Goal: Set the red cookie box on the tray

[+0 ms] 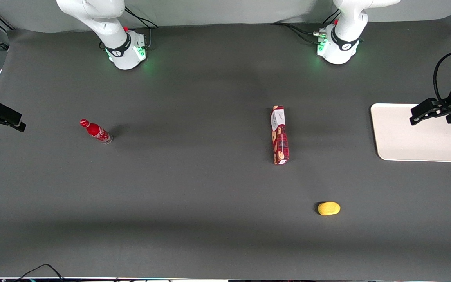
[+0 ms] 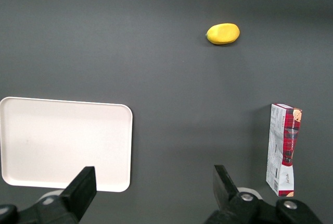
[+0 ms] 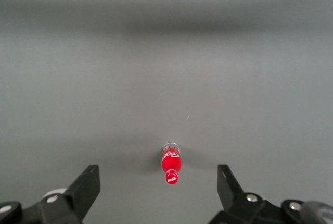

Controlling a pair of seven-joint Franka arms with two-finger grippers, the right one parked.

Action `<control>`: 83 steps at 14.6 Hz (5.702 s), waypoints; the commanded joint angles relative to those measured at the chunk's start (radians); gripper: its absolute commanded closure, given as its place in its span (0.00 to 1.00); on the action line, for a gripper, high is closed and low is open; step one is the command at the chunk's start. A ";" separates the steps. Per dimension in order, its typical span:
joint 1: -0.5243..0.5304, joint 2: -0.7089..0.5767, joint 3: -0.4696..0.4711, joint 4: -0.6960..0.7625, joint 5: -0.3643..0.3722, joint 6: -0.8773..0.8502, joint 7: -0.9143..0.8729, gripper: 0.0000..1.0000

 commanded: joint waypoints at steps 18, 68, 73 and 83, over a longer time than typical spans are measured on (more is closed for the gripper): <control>-0.039 0.126 -0.291 -0.067 0.010 0.190 -0.371 0.00; -0.028 0.247 -0.235 0.173 -0.030 -0.039 -0.351 1.00; 0.004 0.170 -0.034 0.262 -0.030 -0.202 -0.115 1.00; 0.084 0.155 0.389 0.028 -0.022 0.047 0.591 1.00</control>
